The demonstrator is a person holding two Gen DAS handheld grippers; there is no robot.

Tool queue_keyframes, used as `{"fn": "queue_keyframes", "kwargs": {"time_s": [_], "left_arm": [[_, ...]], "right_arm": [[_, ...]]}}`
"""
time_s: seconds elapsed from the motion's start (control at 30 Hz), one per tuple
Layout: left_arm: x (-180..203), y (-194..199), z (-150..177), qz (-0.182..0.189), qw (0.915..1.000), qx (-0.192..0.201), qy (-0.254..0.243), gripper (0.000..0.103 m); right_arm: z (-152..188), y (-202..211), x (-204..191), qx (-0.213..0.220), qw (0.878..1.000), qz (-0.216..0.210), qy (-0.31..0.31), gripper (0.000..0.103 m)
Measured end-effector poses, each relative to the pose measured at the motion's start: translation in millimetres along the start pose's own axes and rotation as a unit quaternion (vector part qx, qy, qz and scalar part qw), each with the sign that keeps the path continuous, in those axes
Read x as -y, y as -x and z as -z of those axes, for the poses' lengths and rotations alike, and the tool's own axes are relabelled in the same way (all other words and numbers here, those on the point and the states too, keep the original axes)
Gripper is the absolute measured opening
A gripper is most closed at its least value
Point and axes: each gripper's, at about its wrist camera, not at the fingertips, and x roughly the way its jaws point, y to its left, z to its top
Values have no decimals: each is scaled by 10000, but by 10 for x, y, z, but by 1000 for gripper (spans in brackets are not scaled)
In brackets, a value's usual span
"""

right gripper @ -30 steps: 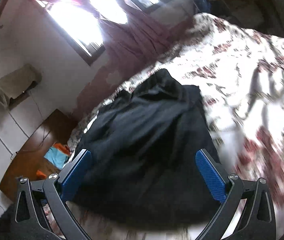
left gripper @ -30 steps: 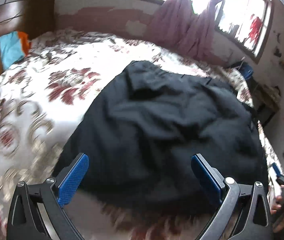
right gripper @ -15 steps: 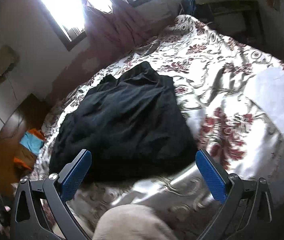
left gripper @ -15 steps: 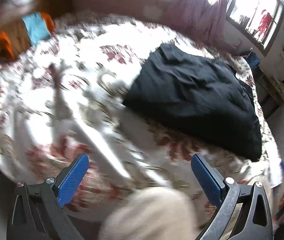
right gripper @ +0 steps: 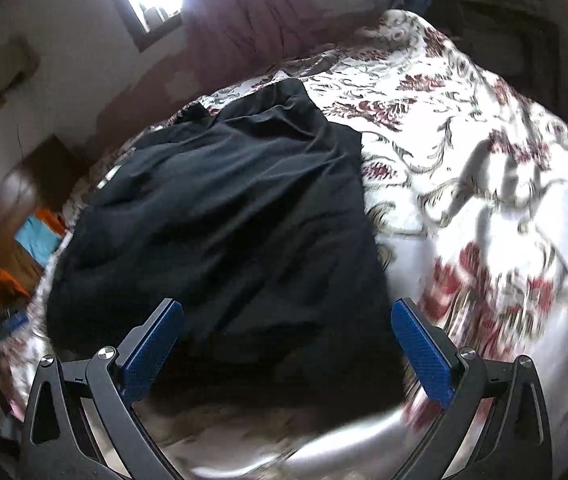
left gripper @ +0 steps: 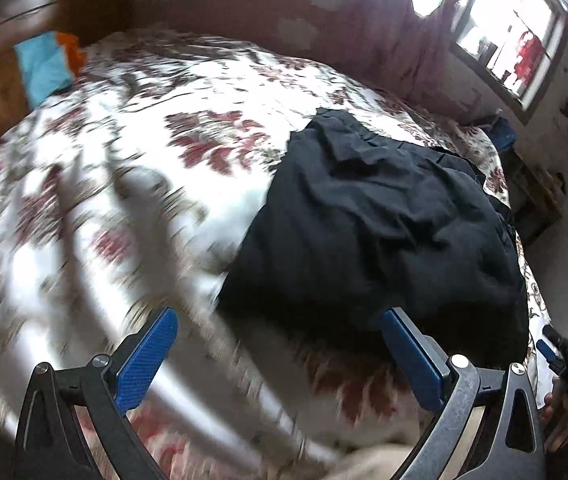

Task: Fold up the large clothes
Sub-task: 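Pull both tools back and move them to the jacket bundle's edge, then close both tools on the jacket bundle edge and lift it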

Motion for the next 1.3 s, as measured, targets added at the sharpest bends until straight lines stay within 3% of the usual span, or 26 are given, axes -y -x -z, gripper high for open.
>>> {"fn": "queue_keyframes", "kwargs": {"time_s": [0.2, 0.27, 0.43, 0.6, 0.7, 1.0, 1.1, 1.3], "left_arm": [[135, -715, -475, 348, 9981, -87, -496, 103], [114, -929, -597, 639, 9963, -261, -506, 103], [36, -1389, -844, 1322, 9877, -776, -310, 103], [126, -1543, -864, 1401, 9853, -820, -527, 103], [171, -1574, -823, 1435, 9843, -789, -653, 103], [214, -1692, -846, 2071, 9680, -1287, -600, 103], [316, -1733, -793, 2175, 9632, -1418, -690, 103], [395, -1763, -791, 2103, 9634, -1580, -518, 103]], "right_arm": [[-259, -286, 94, 131, 9986, -468, 197, 102], [-344, -384, 100, 188, 9979, -583, 227, 102], [-546, -691, 141, -66, 9989, -451, 106, 102], [-535, -980, 281, -382, 9900, -1222, -598, 102], [-407, -989, 366, -194, 9818, -1556, -1068, 102], [-146, -918, 250, 481, 9820, -1449, -1111, 102], [-130, -896, 218, 459, 9821, -1446, -1114, 102], [-195, -885, 283, 81, 9810, -1392, -1348, 102]]}}
